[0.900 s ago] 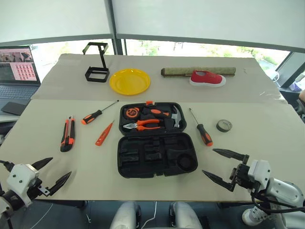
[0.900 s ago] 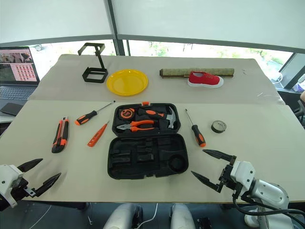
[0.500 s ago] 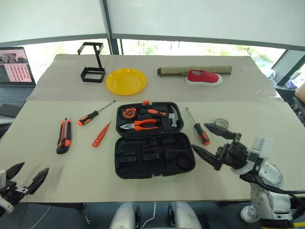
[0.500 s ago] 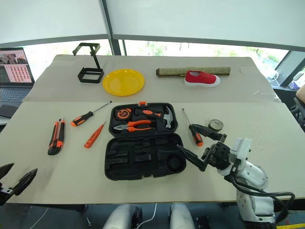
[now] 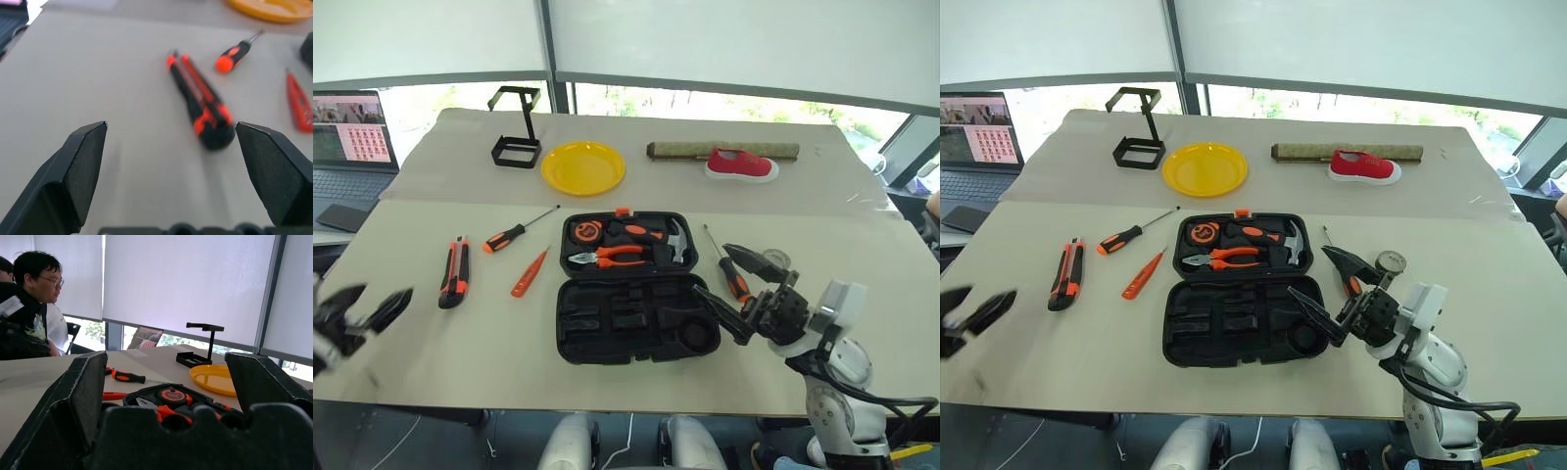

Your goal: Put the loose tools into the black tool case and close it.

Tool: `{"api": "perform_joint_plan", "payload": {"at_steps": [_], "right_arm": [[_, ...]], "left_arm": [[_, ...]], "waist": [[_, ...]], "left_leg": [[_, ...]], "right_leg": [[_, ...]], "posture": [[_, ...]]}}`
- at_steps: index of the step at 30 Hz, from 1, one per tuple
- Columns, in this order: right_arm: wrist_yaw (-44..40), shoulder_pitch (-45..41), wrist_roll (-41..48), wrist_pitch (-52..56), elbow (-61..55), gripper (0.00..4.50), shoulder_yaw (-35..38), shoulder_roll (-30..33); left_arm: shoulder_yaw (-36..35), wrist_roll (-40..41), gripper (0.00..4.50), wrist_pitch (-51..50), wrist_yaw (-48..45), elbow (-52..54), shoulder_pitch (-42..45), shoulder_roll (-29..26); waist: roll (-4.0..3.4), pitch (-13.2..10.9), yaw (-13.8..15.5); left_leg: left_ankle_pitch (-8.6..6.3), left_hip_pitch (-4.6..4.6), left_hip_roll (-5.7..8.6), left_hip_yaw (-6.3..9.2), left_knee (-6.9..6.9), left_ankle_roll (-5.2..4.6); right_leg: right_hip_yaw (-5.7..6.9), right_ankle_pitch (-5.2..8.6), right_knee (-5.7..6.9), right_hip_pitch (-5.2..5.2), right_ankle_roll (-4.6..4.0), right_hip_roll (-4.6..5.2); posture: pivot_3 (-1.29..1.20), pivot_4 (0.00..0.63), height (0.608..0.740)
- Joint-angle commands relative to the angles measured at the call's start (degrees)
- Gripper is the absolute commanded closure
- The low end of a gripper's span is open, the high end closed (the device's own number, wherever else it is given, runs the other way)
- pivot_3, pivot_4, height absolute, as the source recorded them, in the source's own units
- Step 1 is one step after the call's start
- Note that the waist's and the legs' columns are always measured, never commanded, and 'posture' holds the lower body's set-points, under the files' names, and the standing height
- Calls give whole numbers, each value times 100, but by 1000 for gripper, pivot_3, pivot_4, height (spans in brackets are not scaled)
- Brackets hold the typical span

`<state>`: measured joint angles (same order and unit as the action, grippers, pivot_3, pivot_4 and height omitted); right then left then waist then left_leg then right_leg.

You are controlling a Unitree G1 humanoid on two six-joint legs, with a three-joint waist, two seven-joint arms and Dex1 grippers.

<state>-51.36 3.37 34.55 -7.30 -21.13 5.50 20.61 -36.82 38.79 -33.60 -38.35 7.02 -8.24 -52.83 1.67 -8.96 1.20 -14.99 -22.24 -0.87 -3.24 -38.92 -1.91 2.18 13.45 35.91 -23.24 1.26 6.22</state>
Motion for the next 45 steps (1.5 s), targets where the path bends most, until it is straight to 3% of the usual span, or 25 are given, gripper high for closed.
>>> {"api": "perform_joint_plan", "payload": {"at_steps": [1, 7, 13, 14, 16, 21, 23, 28, 30, 32, 35, 39, 45], "right_arm": [[189, -78, -20, 62, -295, 57, 45, 60], [401, -222, 36, 376, -522, 57, 32, 225], [562, 15, -17, 420, -738, 57, 140, 309], [600, 98, -42, 398, -787, 0, 164, 303], [659, 229, -68, 360, -843, 0, 193, 296], [627, 521, -101, 235, -869, 0, 208, 307], [565, 642, -108, 165, -826, 0, 235, 312], [99, 1124, 183, 259, -943, 0, 616, 744], [-190, 1473, 399, 340, -922, 0, 1011, 1067], [-524, 1782, 445, 250, -787, 0, 1289, 1315], [-675, 1901, 511, 275, -700, 0, 1447, 1414], [-851, 1851, 384, 284, -588, 0, 1373, 1437], [-595, 1527, 366, 556, -842, 0, 1140, 1396]], "left_arm": [[1494, -654, 0, -72, -520, -867, 1531, -436], [3745, -2467, 0, 800, -1255, -3761, 4389, -22], [4342, -3292, 0, 1359, -1453, -5629, 5621, 543], [4342, -3330, 523, 1468, -1512, -5800, 5739, 642], [4272, -3339, 977, 1570, -1601, -6051, 5903, 783], [4043, -3367, 2992, 2005, -1606, -6519, 6044, 892], [3866, -3269, 3604, 2435, -1703, -6531, 5952, 899], [3246, -2825, 3604, 3757, -2713, -6247, 5938, 471], [3303, -2712, 3604, 3701, -3441, -5618, 5871, 285], [3573, -2496, 3604, 3241, -4217, -4348, 5485, 156], [4003, -2396, 3604, 2453, -4670, -2698, 4911, -54], [4570, -2383, 3604, 972, -4226, -732, 4545, 159], [5140, -3018, 3604, 331, -3184, -18, 4424, 769]], "waist": [[-6, -3, -36], [-9, -9, -104], [1, -14, -148], [2, -13, -148], [2, -12, -123], [3, -12, -106], [3, -12, -103], [12, -17, -98], [13, -19, -91], [14, -18, -74], [2, -13, -43], [-1, -15, -37], [-1, -15, -66]], "left_leg": [[0, -5, 6, -1, 0, 0], [5, -8, 12, -15, 1, 9], [5, -34, -2, -16, 0, 9], [4, -43, -2, -16, -2, 8], [5, -72, 1, -15, -12, 8], [4, -102, 1, -16, -35, 5], [3, -101, 0, -16, -37, 4], [2, -108, -2, -15, -40, 3], [1, -115, -2, -15, -45, 1], [-3, -111, -3, -15, -47, -5], [-8, -94, 2, -17, -55, -14], [-14, -97, -2, -16, -85, -25], [-11, -89, -5, -17, -103, -28]], "right_leg": [[-2, -1, 7, 6, 2, 0], [-8, -5, 17, -1, 0, -40], [-17, -4, 11, -22, -6, -62], [-17, -5, 12, -29, -5, -61], [-17, -7, 20, -59, -2, -55], [-21, -12, 27, -85, 6, -49], [-22, -13, 28, -85, 8, -48], [-21, -16, 28, -90, 10, -45], [-20, -17, 28, -93, 11, -44], [-19, -19, 26, -82, 15, -42], [-23, -20, 24, -61, 23, -26], [-32, -23, 30, -54, 32, -30], [-74, -32, 30, -49, 42, -60]], "posture": [[0, 150, 740], [0, 150, 740], [0, 150, 740], [0, 150, 740], [0, 150, 740], [0, 150, 740], [0, 150, 740], [0, 150, 740], [0, 150, 740], [0, 150, 740], [0, 150, 740], [0, 150, 740], [0, 150, 740]]}}
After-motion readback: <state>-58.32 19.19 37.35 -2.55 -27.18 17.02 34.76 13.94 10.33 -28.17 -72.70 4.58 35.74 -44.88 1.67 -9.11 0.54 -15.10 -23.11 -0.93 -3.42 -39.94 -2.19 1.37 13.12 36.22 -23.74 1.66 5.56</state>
